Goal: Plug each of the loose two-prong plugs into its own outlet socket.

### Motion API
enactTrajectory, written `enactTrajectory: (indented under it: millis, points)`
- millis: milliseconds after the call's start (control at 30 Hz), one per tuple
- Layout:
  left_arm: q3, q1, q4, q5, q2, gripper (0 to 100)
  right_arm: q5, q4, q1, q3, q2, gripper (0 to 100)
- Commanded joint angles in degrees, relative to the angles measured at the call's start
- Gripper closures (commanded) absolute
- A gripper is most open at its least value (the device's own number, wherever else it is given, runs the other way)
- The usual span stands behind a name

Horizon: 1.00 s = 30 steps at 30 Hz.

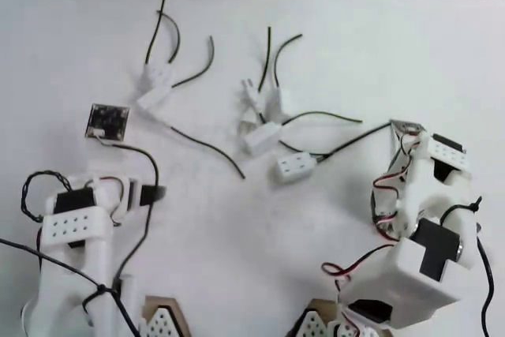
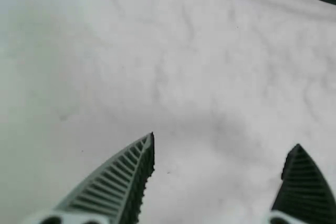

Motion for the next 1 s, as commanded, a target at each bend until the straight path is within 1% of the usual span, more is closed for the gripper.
enactTrajectory:
  millis: [0, 133, 233, 300, 433, 500, 667, 767, 967]
  points:
    - [-0.09, -0.31, -0.79, 0.35, -1.01, 63, -0.09, 0.48, -0.57, -0.88, -2.86, 93.7]
    - [-0.09, -0.31, -0.70, 0.35, -1.01, 63, -0.09, 0.66, -0.48, -0.88, -3.12, 92.3]
    - [-0.09, -0.31, -0.70, 0.35, -1.01, 63, -0.09, 1.89, -0.75, -1.23, -3.12, 86.8]
    - [-0.09, -0.31, -0.70, 0.35, -1.01, 63, -0.35, 3.65, -0.66, -2.99, -3.03, 85.4]
    - [-0.09, -0.31, -0.70, 0.35, -1.01, 63, -0.97, 6.46, -0.66, -6.42, -2.95, 85.4]
    - [-0.09, -0.31, -0.70, 0.35, -1.01, 63, -2.81, 6.64, -0.92, -6.68, -2.95, 85.4]
    - [-0.09, -0.31, -0.70, 0.35, -1.01, 63, -3.78, 6.46, -1.89, -6.42, -2.24, 86.3]
    - [-0.09, -0.31, -0.62, 0.35, -1.01, 63, -3.78, 5.67, -1.89, -6.77, 0.84, 89.9]
    - [-0.09, -0.31, -0.62, 0.35, -1.01, 63, -3.78, 5.49, -1.36, -11.60, 7.78, 90.4]
